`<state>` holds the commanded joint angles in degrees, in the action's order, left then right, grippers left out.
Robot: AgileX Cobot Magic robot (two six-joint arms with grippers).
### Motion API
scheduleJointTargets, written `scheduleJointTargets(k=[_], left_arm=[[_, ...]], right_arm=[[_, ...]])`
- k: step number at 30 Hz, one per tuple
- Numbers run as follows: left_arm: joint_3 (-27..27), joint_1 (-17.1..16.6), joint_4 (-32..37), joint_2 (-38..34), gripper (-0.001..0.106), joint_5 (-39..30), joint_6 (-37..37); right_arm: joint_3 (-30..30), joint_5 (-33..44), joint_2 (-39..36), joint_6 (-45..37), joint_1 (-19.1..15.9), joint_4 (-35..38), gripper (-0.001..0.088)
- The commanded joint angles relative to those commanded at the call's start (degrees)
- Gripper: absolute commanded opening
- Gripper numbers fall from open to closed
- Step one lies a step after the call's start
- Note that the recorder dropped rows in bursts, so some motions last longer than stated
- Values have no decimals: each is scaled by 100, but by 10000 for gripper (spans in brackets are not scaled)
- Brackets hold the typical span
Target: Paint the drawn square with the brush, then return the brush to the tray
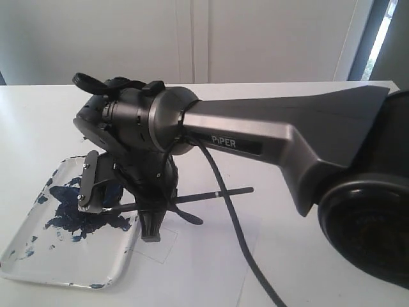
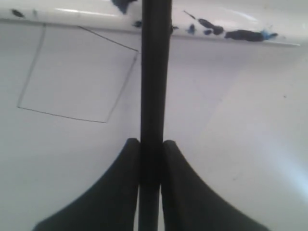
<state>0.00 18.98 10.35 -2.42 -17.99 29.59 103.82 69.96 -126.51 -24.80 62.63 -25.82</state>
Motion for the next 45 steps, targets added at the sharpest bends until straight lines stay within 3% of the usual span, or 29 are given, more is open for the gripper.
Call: scheduleJointTargets(k=[5, 14, 18, 23, 28, 35, 45], left_arm=[[0, 0, 0, 0, 38, 0, 0], [0, 0, 0, 0, 38, 0, 0], [0, 0, 0, 0, 38, 0, 0], [0, 0, 0, 0, 38, 0, 0], [0, 0, 0, 0, 38, 0, 0], [0, 0, 0, 0, 38, 0, 0], [0, 0, 34, 0, 38, 245, 1]], right_arm=[[0, 0, -98, 318, -40, -601, 0], [0, 0, -235, 682, -168, -814, 0], [0, 0, -235, 639, -157, -598, 0], [0, 0, -200, 145, -104, 405, 0], [0, 0, 28, 171, 43, 435, 0], [-40, 0, 954, 711, 152, 230, 0], [-1885, 0, 2074, 1618, 152, -203, 0]])
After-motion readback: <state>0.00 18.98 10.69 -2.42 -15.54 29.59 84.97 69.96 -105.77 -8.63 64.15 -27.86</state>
